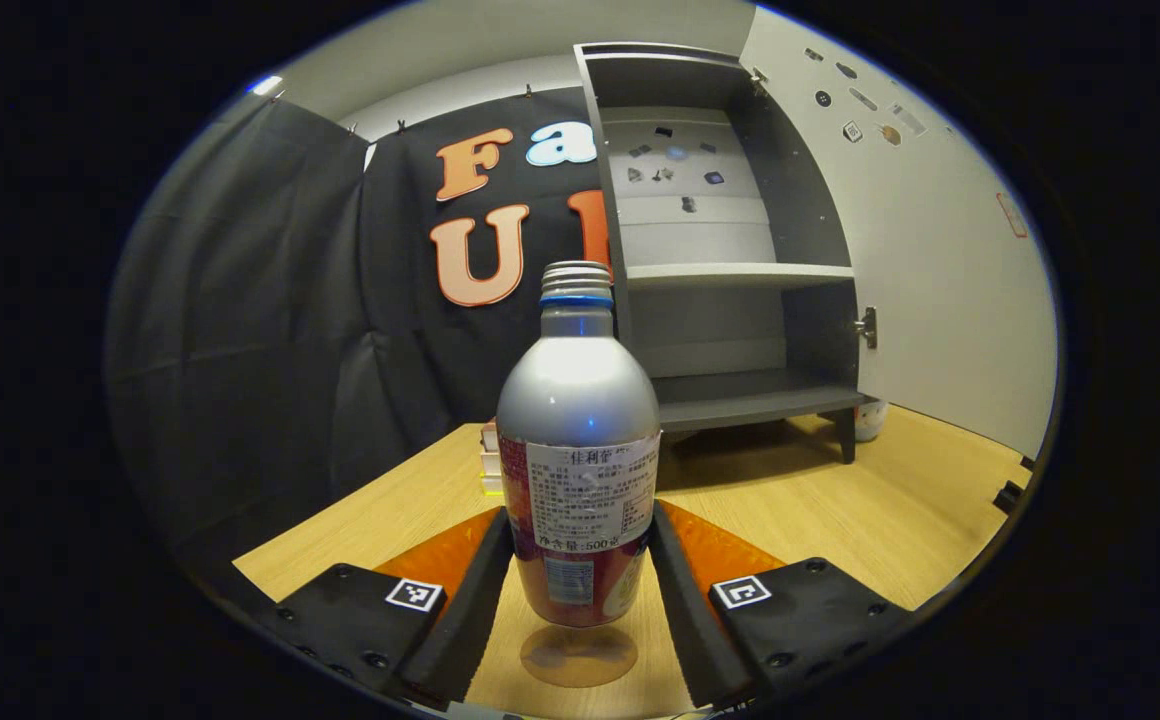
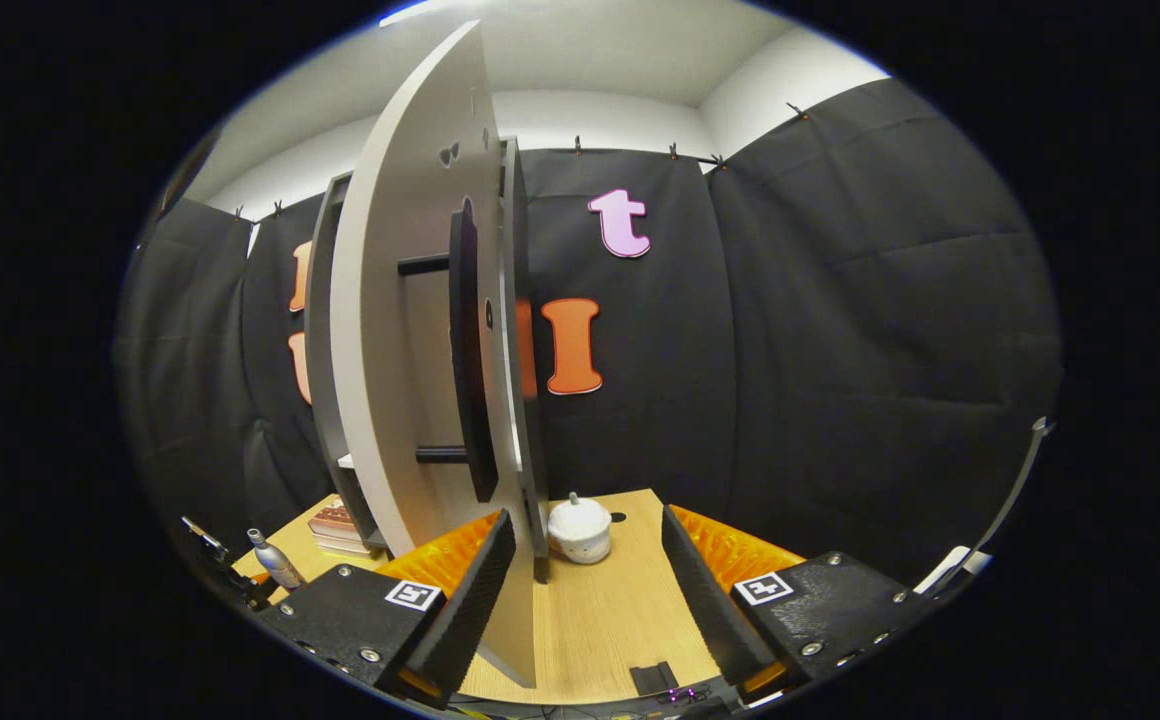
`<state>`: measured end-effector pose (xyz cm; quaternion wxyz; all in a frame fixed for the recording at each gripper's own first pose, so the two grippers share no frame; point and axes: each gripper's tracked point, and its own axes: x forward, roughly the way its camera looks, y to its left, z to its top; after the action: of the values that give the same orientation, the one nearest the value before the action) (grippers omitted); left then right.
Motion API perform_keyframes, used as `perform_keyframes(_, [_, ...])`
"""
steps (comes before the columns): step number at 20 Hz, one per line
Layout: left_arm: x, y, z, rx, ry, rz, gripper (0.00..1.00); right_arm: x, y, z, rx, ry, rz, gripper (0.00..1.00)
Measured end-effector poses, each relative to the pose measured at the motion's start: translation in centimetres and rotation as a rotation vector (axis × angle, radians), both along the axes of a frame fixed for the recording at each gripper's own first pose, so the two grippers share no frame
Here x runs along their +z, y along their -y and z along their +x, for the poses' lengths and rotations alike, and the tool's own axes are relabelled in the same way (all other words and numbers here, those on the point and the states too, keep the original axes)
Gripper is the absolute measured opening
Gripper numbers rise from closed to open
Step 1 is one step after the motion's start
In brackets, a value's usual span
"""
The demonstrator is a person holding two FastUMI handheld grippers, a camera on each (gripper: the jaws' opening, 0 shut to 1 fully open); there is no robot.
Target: Open the cabinet door with the right hand, grasp the bottle in the cabinet with the left hand and place it on the coaster, then close the cabinet door with the right hand.
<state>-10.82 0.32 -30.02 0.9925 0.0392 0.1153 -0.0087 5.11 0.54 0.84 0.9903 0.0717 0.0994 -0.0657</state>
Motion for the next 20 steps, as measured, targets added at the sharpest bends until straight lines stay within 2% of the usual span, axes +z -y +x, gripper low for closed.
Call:
perform_keyframes(6, [-3.2,-0.7,-0.1,0.027,-0.016,-0.03,0.83,-0.5,0.8,-0.1,-0.045,0.0,0.072,0.91])
perform_keyframes(10, [-4.8,-0.4,-0.7,0.021,-0.024,-0.026,0.83,-0.9,1.9,-0.2,-0.082,0.004,0.066,0.91])
perform_keyframes(20, [-6.8,-0.4,-1.9,0.022,-0.049,-0.04,0.85,-1.2,2.0,0.4,-0.078,0.01,0.106,0.91])
